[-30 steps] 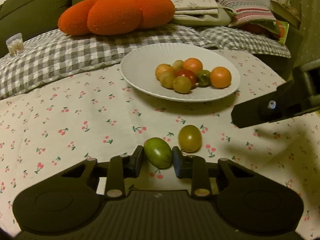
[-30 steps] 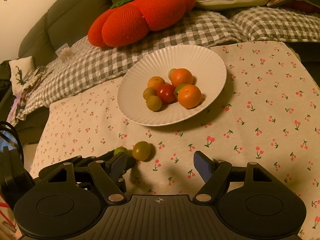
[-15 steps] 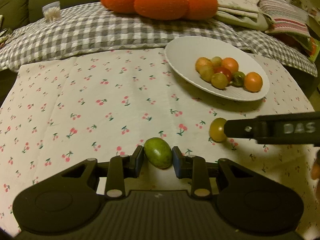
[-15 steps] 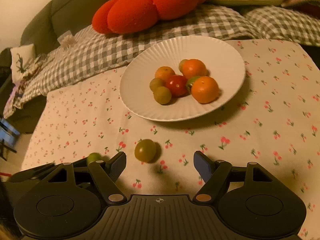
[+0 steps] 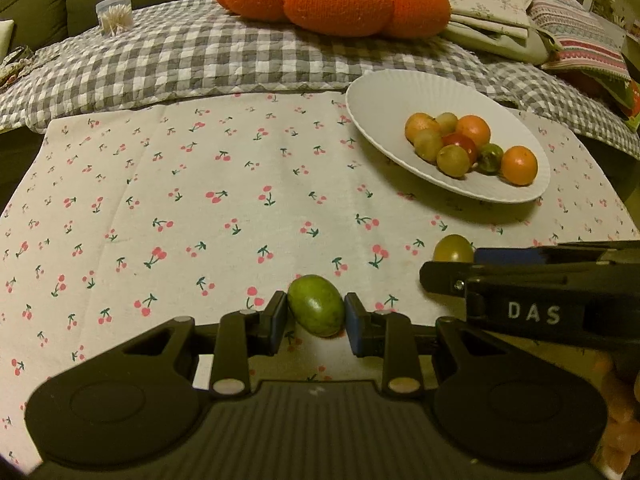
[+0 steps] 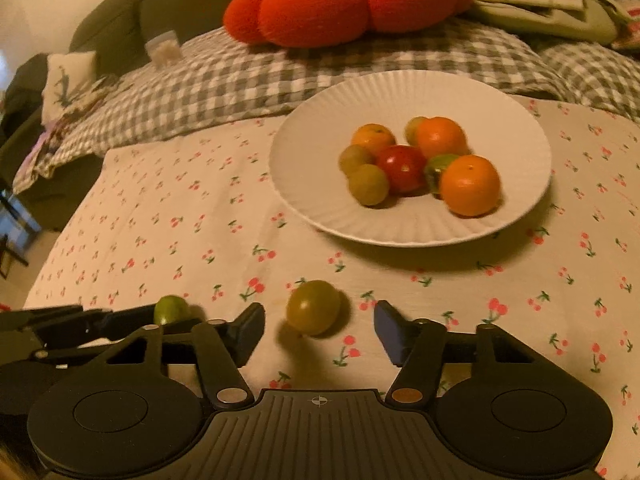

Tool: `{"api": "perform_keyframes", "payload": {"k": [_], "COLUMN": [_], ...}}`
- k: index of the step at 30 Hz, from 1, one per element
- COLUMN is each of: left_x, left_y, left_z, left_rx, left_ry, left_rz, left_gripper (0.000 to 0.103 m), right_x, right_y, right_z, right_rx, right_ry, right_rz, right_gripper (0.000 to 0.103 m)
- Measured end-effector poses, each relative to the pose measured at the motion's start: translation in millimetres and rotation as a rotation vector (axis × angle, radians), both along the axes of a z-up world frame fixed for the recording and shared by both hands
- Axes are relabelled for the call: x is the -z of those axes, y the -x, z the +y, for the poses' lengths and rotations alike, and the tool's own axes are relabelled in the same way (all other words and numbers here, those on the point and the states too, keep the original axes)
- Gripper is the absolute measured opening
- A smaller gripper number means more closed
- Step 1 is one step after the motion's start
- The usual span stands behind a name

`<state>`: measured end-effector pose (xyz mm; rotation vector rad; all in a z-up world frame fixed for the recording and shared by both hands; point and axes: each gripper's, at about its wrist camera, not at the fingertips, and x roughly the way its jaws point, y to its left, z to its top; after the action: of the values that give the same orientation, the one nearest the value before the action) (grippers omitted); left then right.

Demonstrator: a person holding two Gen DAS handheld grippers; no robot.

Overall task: Organize fruits
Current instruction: 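Grasp the green lime with the left tool while the right tool grasps the olive-green fruit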

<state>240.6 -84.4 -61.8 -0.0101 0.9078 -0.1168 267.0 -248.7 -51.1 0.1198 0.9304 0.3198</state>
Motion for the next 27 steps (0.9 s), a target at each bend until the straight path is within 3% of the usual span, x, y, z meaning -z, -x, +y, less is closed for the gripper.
{"api": "perform_keyframes", "payload": {"k": [3, 4, 27], "left_x": [0, 0, -4], "left_y": [0, -1, -3], "left_z": [-1, -1, -1], "left_rx": [0.002, 0.002, -0.006], "left_ry": [-0.005, -0.005, -0.017], "left_rz": [-0.004, -0.004, -0.030], "left_gripper": [0.029, 0.029, 0.029], "right_x": [1, 1, -16], "right_y": [1, 1, 5], "right_z": [5, 5, 4], "right_rx": [-0.027, -0.028, -0.025], "right_ry": [0.016, 0.023, -0.004], "right_rz": [-0.006, -0.010, -0.044], "right_gripper": [0.027, 0.026, 0.026]}}
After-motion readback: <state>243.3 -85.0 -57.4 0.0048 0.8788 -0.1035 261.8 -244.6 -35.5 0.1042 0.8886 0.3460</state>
